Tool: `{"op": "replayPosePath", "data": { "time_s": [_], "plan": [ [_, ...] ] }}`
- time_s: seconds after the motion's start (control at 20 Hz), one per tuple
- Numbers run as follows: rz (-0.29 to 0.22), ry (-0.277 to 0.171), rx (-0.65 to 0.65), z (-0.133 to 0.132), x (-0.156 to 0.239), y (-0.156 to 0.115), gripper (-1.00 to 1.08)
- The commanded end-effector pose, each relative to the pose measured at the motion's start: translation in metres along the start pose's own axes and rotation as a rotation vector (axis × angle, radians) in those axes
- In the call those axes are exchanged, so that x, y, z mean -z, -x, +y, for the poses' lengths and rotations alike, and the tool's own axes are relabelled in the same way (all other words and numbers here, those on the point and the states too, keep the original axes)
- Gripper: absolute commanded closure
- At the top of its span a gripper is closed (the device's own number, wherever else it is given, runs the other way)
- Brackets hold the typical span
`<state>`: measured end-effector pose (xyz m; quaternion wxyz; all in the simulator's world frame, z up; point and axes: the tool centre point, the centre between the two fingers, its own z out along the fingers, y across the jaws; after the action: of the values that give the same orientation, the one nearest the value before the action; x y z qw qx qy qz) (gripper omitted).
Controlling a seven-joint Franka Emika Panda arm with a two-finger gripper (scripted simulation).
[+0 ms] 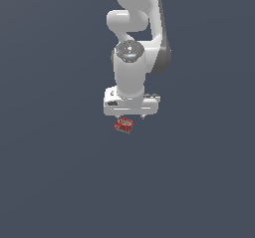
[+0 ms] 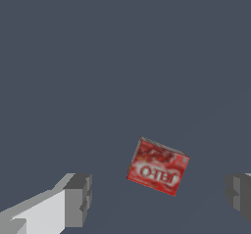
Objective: Pick up the object and move it to a goal position.
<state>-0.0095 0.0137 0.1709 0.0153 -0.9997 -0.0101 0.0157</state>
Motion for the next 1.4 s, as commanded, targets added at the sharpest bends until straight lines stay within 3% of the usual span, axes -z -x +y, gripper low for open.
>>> {"op": "replayPosePath", "data": {
  "time_s": [0.0, 0.65, 1.35],
  "plan": [
    [-0.001, -0.005, -0.007, -0.001, 0.002, 0.000, -0.92],
    [0.001, 0.004, 0.091, 0.004, -0.009, 0.003, -0.92],
    [0.003, 0.025, 0.425, 0.018, -0.041, 0.016, -0.92]
  ]
}}
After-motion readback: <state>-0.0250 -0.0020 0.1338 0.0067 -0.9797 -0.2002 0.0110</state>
